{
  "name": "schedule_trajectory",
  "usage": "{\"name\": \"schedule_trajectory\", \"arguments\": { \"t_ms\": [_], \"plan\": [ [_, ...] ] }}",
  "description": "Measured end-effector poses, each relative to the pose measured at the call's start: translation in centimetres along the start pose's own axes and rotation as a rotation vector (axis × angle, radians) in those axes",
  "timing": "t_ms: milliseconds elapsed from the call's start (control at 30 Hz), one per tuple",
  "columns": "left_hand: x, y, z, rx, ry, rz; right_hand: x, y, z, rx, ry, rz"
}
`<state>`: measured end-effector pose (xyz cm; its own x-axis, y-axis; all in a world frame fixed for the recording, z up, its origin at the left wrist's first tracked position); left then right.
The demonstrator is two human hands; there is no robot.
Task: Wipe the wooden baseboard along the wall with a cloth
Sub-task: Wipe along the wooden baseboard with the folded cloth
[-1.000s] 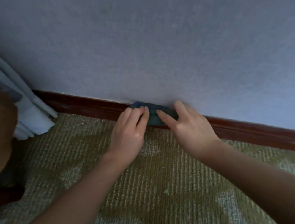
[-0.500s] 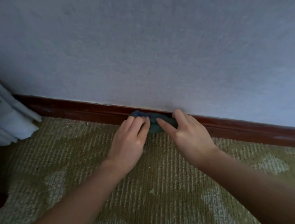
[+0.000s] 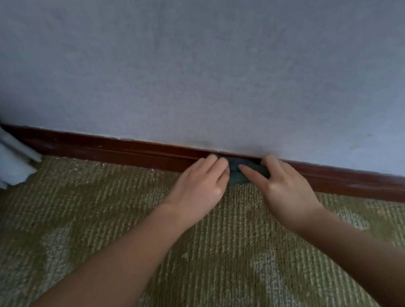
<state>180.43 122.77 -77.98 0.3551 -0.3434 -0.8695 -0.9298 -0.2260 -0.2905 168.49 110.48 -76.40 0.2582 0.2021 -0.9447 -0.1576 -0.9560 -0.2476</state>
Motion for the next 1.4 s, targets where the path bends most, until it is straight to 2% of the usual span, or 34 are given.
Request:
{"name": "schedule_trajectory", "arguments": {
  "t_ms": [233,500,733,867,1000,1200,1400],
  "plan": [
    [-1.0,1.4,-1.2,0.007,-0.108,-0.023,-0.7,0.8,0.6,-0.002,0.016,-0.032],
    [-1.9,2.3,-2.6,0.095,-0.227,-0.074,-1.3,2.0,1.3,-0.03,0.016,-0.017],
    [-1.3,4.5,-3.8,0.199,-0.112,-0.105,-2.4,4.6,3.5,-0.006,0.038,0.025],
    [-1.1,6.3,-5.1,0.197,-0.064,-0.065,-2.8,6.1,4.9,0.047,0.059,0.013],
    [-1.2,6.8,-5.0,0.143,-0.138,-0.016,-2.4,5.7,5.2,0.117,0.085,-0.062],
    [-1.1,6.2,-4.3,0.107,-0.224,-0.04,-2.0,5.3,4.7,0.078,0.114,-0.108],
    [-0.7,8.6,-6.8,0.22,-0.054,0.021,-3.5,8.4,7.3,0.083,0.084,-0.06]
  ]
}}
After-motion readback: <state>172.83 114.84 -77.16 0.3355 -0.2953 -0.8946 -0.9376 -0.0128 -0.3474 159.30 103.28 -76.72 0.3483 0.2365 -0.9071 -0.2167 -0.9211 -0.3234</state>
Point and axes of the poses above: each hand's wrist, its own z-axis away from the middle knuckle, its own x-axis out of the palm, y = z × x, the point moved 1 cm from there along -z, towards the middle knuckle, and after that the axes turned 15 degrees about -z, right-handed, at the moved point
